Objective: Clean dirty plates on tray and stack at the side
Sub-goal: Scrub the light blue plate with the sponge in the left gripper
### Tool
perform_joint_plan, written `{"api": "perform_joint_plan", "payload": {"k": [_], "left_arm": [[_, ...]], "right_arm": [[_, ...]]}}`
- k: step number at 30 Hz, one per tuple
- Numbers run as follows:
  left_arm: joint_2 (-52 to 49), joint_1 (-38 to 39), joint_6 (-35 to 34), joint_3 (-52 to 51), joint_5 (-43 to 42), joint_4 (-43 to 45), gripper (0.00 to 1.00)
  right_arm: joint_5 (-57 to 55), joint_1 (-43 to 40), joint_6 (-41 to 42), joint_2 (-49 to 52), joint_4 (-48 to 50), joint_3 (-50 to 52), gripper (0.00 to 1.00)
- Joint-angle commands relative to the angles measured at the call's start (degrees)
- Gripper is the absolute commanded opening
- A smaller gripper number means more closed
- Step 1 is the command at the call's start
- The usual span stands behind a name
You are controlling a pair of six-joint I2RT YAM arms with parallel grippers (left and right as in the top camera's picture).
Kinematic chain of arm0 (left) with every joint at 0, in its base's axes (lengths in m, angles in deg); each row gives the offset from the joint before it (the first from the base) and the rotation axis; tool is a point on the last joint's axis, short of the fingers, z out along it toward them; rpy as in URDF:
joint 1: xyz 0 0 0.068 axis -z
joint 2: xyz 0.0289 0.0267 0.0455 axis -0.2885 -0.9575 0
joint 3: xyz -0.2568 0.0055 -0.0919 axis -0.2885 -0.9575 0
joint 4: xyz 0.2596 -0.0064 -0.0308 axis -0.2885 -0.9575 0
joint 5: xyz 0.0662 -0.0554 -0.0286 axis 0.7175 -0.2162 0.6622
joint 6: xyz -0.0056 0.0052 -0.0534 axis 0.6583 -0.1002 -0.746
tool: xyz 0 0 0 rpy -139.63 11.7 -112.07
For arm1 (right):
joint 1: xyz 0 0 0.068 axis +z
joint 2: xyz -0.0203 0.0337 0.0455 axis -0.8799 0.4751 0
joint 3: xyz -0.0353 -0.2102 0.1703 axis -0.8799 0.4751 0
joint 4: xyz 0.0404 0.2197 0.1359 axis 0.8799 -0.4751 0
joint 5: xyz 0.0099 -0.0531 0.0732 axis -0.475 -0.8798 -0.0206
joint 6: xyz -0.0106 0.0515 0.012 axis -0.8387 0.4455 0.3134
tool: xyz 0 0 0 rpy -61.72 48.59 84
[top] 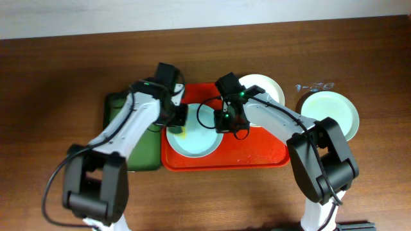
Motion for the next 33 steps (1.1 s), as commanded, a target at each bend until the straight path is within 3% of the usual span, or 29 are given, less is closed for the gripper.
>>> {"api": "perform_joint_plan", "payload": {"k": [1, 6, 11, 15, 20, 22, 25, 27, 31, 33], "left_arm": [[-4.5, 1.0, -3.3, 0.6, -1.0, 0.8, 0.00], [-11.2, 3.2, -4.0, 0.4, -4.8, 1.2, 0.00], [-1.7, 2.2, -3.9, 3.4, -13.1, 1.3, 0.00], [0.3, 2.2, -6.1, 2.6, 6.2, 1.6, 0.00], [-9.0, 2.2, -7.6, 1.6, 6.3, 2.5, 0.00], [-12.3, 2.2, -7.5, 1.6, 1.0, 1.4, 0.00], [-12.3, 2.0, 2.6, 3.7, -18.5, -1.6, 0.00], [-11.1, 0.7, 4.9, 8.5, -22.3, -7.3, 0.00], [-6.4, -1.0, 4.8, 12.3, -14.3, -9.8, 0.00], [-6.7, 0.0, -0.5, 9.5, -2.4, -8.2, 0.00]], "right_arm": [[1.4, 0.3, -0.7, 0.6, 0.2, 0.6, 0.04], [1.4, 0.3, -0.7, 0.6, 0.2, 0.6, 0.04], [1.4, 0.3, -0.7, 0.6, 0.2, 0.6, 0.04], [1.4, 0.3, -0.8, 0.6, 0.2, 0.6, 0.04], [1.4, 0.3, -0.8, 0.6, 0.2, 0.6, 0.04], [1.4, 0.3, -0.7, 0.6, 0.2, 0.6, 0.04], [1.4, 0.3, -0.7, 0.6, 0.1, 0.6, 0.04], [1.4, 0.3, -0.7, 0.6, 0.1, 0.6, 0.04], [1.3, 0.3, -0.7, 0.6, -0.2, 0.6, 0.04], [1.3, 0.3, -0.7, 0.6, -0.2, 0.6, 0.04]]}}
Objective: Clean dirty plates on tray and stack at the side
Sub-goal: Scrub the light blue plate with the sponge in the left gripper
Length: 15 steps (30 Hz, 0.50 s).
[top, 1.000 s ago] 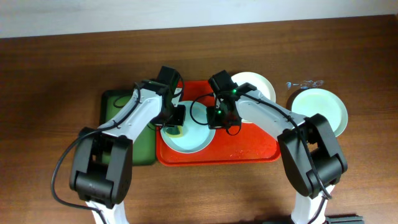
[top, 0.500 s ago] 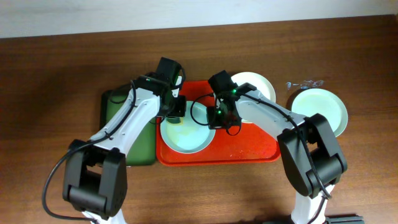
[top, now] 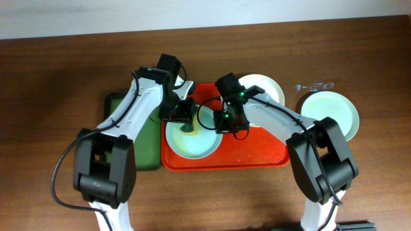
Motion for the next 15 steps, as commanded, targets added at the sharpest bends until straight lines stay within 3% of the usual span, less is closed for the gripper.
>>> {"api": "perform_joint_plan", "payload": {"k": [1, 5, 9, 10, 15], "left_arm": [[1.4, 1.6, -6.2, -4.7, 14.5, 4.0, 0.00], [1.4, 4.9, -11.1, -15.8, 12.6, 14.7, 0.00], [4.6, 3.3, -5.2, -12.9, -8.4, 14.7, 0.00], [6.6, 2.1, -4.8, -12.1, -9.7, 14.4, 0.00], [23.0, -12.4, -4.8, -11.6, 4.7, 6.9, 0.00]], "right_arm": [[0.5, 0.3, -0.6, 0.4, -0.2, 0.5, 0.04], [0.5, 0.3, -0.6, 0.4, 0.0, 0.5, 0.04], [0.5, 0.3, -0.6, 0.4, 0.0, 0.5, 0.04], [0.5, 0.3, -0.6, 0.4, 0.0, 0.5, 0.04], [0.5, 0.3, -0.6, 0.4, 0.0, 0.5, 0.04]]}}
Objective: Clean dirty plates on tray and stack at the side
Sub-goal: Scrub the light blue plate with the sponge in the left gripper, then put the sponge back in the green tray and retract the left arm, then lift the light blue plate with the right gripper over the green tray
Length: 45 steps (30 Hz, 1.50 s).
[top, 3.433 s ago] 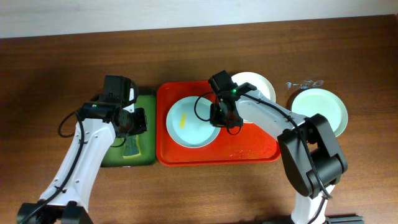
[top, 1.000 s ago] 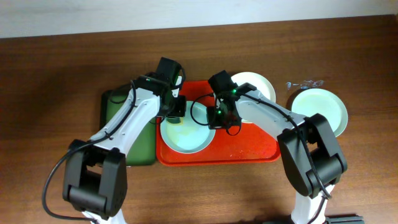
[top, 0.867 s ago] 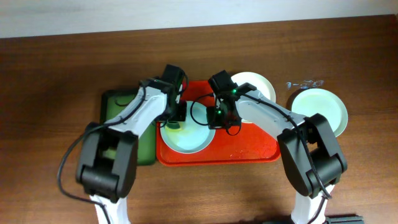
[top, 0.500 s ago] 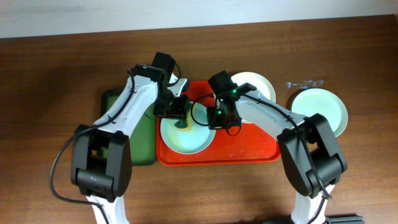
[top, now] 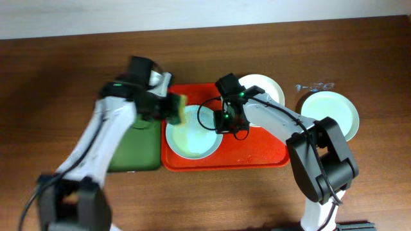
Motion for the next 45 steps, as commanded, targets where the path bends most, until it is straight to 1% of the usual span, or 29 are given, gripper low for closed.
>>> {"api": "perform_joint_plan", "payload": {"k": [1, 3, 4, 6, 9, 10, 11, 12, 13, 14, 15, 17, 18, 19, 20, 23, 24, 25, 27, 28, 29, 30, 33, 35, 37, 39, 40, 42, 45], "left_arm": [[6.6, -9.0, 0.3, 1.0, 13.9, -6.6, 0.00], [5.6, -10.6, -0.6, -0.4, 19.7, -9.3, 0.00], [4.5, -10.5, -0.6, -3.2, 22.1, -8.8, 0.00], [3.0, -10.6, -0.6, -8.7, 24.3, -6.0, 0.00], [0.5, -10.6, -0.5, -17.0, 25.1, 0.7, 0.00], [0.3, -10.6, -0.5, -17.4, 25.1, 1.0, 0.00], [0.3, -10.6, -0.5, -17.3, 25.0, 1.1, 0.04], [0.3, -10.6, -0.5, -17.3, 24.7, 1.1, 0.21], [0.4, -10.6, -0.5, -16.7, 21.0, 0.8, 0.62], [0.4, -10.6, -0.5, -15.5, 19.6, -0.2, 0.72], [0.6, -10.6, -0.6, -10.9, 19.4, -3.8, 0.75], [2.4, -11.3, -0.9, -1.2, 19.5, -9.6, 0.76], [4.3, -12.4, -2.8, 3.6, 19.5, -11.4, 0.78], [6.7, -13.9, -3.4, 6.8, 19.5, -11.6, 0.95], [9.0, -15.4, -3.4, 7.8, 19.8, -11.4, 0.99], [9.7, -16.1, -3.4, 7.8, 20.7, -12.7, 0.99], [9.7, -16.1, -3.4, 7.8, 20.7, -12.7, 0.99], [9.7, -16.1, -3.4, 7.8, 20.7, -12.7, 0.99], [9.7, -16.1, -3.4, 7.8, 20.7, -12.7, 0.99], [9.7, -16.1, -3.4, 7.8, 20.7, -12.7, 0.99], [9.7, -16.1, -3.4, 7.8, 20.7, -12.7, 0.99], [9.7, -16.1, -3.4, 7.8, 20.7, -12.7, 0.99], [9.7, -16.1, -3.4, 7.8, 20.7, -12.7, 0.99], [9.7, -16.1, -3.4, 7.8, 20.7, -12.7, 0.99], [9.7, -16.1, -3.4, 7.8, 20.7, -12.7, 0.99], [9.7, -16.1, -3.4, 7.8, 20.7, -12.7, 0.99], [9.7, -16.1, -3.4, 7.8, 20.7, -12.7, 0.99], [9.7, -16.1, -3.4, 7.8, 20.7, -12.7, 0.99], [9.7, -16.1, -3.4, 7.8, 20.7, -12.7, 0.99]], "right_arm": [[0.5, 0.3, -0.6, 0.4, 0.0, 0.4, 0.04], [0.5, 0.3, -0.6, 0.4, 0.0, 0.4, 0.05], [0.5, 0.3, -0.6, 0.4, 0.0, 0.4, 0.05], [0.5, 0.3, -0.6, 0.4, 0.0, 0.4, 0.05], [0.5, 0.3, -0.6, 0.4, 0.0, 0.4, 0.05], [0.5, 0.3, -0.6, 0.4, 0.0, 0.4, 0.05], [0.5, 0.3, -0.6, 0.4, 0.0, 0.4, 0.05], [0.5, 0.3, -0.6, 0.4, 0.0, 0.4, 0.05], [0.5, 0.3, -0.6, 0.4, 0.0, 0.4, 0.05], [0.5, 0.3, -0.6, 0.4, 0.0, 0.4, 0.05], [0.5, 0.3, -0.6, 0.4, 0.0, 0.4, 0.14], [0.5, 0.3, -0.6, 0.4, 0.0, 0.4, 0.24], [0.5, 0.3, -0.6, 0.4, 0.0, 0.4, 0.36], [0.5, 0.3, -0.6, 0.4, 0.0, 0.4, 0.40], [-0.5, 0.3, -0.6, 0.4, 0.0, 0.4, 0.41], [-1.4, 0.3, -0.6, 0.4, 0.0, 0.4, 0.40], [-1.4, 0.3, -0.6, 0.4, -0.1, 0.4, 0.36], [-1.4, 0.3, -0.6, 0.4, -0.1, 0.4, 0.34], [-1.4, 0.3, -0.6, 0.8, 0.0, 0.4, 0.34], [-1.4, 0.3, -0.6, 1.2, -0.1, 0.4, 0.29], [-1.0, 0.3, -0.5, 1.2, -0.2, 0.4, 0.12], [-0.1, 0.3, -0.6, 1.2, -0.3, 0.4, 0.04], [0.1, -0.7, -0.6, 0.8, -2.0, -0.4, 0.04], [0.8, -3.3, -0.6, 0.2, -7.6, -4.2, 0.04], [4.3, -5.2, -0.6, 0.2, -11.7, -7.6, 0.04], [4.5, -6.9, -0.8, 0.2, -18.7, -13.5, 0.04], [5.1, -6.9, -0.8, 0.2, -20.3, -16.1, 0.04], [5.3, -6.8, -0.8, 0.2, -23.2, -20.9, 0.04], [5.4, -5.7, -0.6, 0.1, -23.2, -24.3, 0.04]]}}
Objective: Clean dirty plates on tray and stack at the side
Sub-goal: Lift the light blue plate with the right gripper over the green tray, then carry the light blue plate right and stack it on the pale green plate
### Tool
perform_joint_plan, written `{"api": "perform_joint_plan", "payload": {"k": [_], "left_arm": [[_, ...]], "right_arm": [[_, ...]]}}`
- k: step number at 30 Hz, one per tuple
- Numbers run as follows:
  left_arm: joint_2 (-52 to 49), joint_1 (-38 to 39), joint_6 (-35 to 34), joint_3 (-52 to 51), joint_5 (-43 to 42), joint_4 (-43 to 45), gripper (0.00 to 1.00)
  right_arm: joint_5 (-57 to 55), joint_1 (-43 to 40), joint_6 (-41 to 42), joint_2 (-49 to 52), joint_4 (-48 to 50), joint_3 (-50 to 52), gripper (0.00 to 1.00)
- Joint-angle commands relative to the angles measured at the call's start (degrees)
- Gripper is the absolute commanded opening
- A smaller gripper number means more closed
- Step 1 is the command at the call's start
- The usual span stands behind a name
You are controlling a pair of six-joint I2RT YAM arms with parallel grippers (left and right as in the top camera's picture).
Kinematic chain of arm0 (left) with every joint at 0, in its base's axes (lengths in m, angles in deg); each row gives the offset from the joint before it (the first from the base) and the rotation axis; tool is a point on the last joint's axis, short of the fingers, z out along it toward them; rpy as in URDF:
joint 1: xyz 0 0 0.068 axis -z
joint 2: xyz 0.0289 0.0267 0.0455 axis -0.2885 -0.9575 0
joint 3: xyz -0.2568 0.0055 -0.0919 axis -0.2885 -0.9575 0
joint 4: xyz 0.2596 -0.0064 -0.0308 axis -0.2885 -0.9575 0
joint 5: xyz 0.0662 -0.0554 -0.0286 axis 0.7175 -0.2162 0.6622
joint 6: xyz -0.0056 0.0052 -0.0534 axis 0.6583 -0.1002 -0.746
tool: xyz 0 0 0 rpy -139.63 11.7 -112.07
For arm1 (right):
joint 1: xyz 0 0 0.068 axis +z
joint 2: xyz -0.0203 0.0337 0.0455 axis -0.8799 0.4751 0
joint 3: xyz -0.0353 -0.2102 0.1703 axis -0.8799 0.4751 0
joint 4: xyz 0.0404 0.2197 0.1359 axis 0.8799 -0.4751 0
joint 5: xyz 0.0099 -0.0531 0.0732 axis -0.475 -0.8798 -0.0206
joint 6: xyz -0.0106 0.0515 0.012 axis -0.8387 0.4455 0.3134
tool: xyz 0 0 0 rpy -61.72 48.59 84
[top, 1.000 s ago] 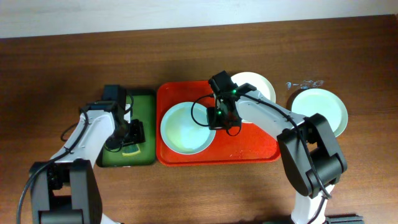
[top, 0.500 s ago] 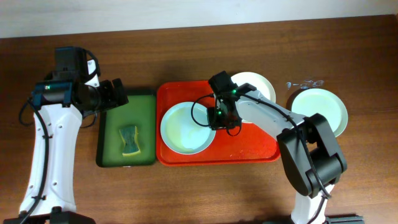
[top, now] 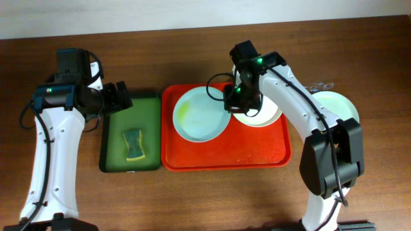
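Observation:
A pale green plate (top: 199, 115) with a yellowish smear lies on the red tray (top: 257, 151), at its upper left. My right gripper (top: 231, 101) is at the plate's right rim and looks shut on it. A yellow-green sponge (top: 133, 145) lies loose in the green tray (top: 151, 109). My left gripper (top: 123, 96) hangs open over the green tray's upper left corner, holding nothing. A white plate (top: 266, 117) sits at the red tray's upper right edge, partly hidden under my right arm.
Another pale plate (top: 341, 106) sits on the table at the far right, partly behind my right arm. A small clear object (top: 316, 85) lies near it at the back. The wooden table surrounds both trays.
My left gripper held the sponge at the plate's left rim; now the sponge lies in the green tray and the gripper is open, far to the left. The plate and right gripper sit further back.
My left gripper held the sponge on the plate's upper left while the right gripper held the plate's right rim. Then the sponge was nearer the plate's middle, then at its left rim. Now the sponge is in the green tray and the plate has shifted back-right.

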Motion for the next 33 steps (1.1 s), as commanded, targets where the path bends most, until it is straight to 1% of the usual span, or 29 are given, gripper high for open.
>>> {"api": "perform_joint_plan", "payload": {"k": [1, 3, 4, 7, 8, 9, 10, 11, 13, 14, 20, 21, 23, 28, 30, 31, 32, 33], "left_arm": [[-0.1, -0.1, -0.8, 0.3, 0.3, 0.1, 0.99], [-0.1, -0.1, -0.7, 0.3, 0.3, 0.1, 0.99], [-0.1, -0.1, -0.7, 0.3, 0.3, 0.1, 0.99], [-0.1, -0.1, -0.7, 0.3, 0.3, 0.1, 0.99], [-0.1, -0.1, -0.7, 0.3, 0.3, 0.1, 0.99], [-0.1, -0.1, -0.8, 0.3, 0.3, 0.1, 0.99], [-0.1, -0.1, -0.7, 0.3, 0.3, 0.1, 0.99], [-0.1, -0.1, -0.7, 0.3, 0.3, 0.1, 0.99], [-0.1, -0.1, -0.7, 0.3, 0.3, 0.1, 0.99], [-0.1, -0.1, -0.7, 0.3, 0.3, 0.1, 0.99], [-0.1, -0.1, -0.7, 0.3, 0.3, 0.1, 0.99], [-0.1, -0.1, -0.7, 0.3, 0.3, 0.1, 0.99], [-0.1, -0.1, -0.7, 0.3, 0.3, 0.1, 0.99], [-0.1, -0.1, -0.7, 0.3, 0.3, 0.1, 0.99], [-0.1, -0.1, -0.7, 0.3, 0.3, 0.1, 0.99], [-0.1, -0.1, -0.7, 0.3, 0.3, 0.1, 0.99], [-0.1, -0.1, -0.7, 0.3, 0.3, 0.1, 0.99], [-0.1, -0.1, -0.7, 0.3, 0.3, 0.1, 0.99]], "right_arm": [[0.9, 1.8, 0.0, -0.6, 1.2, -3.0, 0.04], [0.3, 4.2, 2.1, -0.6, 4.2, -3.0, 0.04], [-2.2, 6.7, 4.9, -0.6, 7.9, -3.0, 0.04], [-7.9, 12.3, 9.0, -0.5, 16.0, -3.0, 0.04], [-13.2, 15.5, 9.1, -0.5, 20.4, -3.0, 0.04], [-18.3, 17.4, 9.0, -0.5, 22.8, -3.0, 0.04], [-25.9, 19.7, 7.5, -0.5, 25.5, -3.0, 0.04], [-30.9, 21.2, 3.7, -0.5, 28.1, -3.0, 0.04], [-35.8, 23.8, -9.0, -0.5, 35.8, -3.0, 0.04], [-38.8, 24.7, -13.6, -0.5, 38.6, -3.0, 0.04], [-65.7, 33.7, -43.7, -0.5, 59.9, -3.0, 0.04], [-69.5, 34.7, -47.7, -0.5, 63.6, -3.0, 0.04], [-72.8, 36.0, -53.2, -0.5, 69.6, -3.0, 0.04], [-72.8, 36.0, -53.1, -0.6, 69.5, -3.0, 0.04], [-72.8, 35.9, -47.2, -0.6, 68.5, -3.0, 0.04], [-72.5, 35.1, -35.4, -0.6, 62.2, -3.0, 0.04], [-68.0, 33.9, -22.8, -0.6, 52.6, -3.0, 0.04], [-58.2, 32.0, -12.0, -0.5, 44.0, -2.8, 0.04]]}}
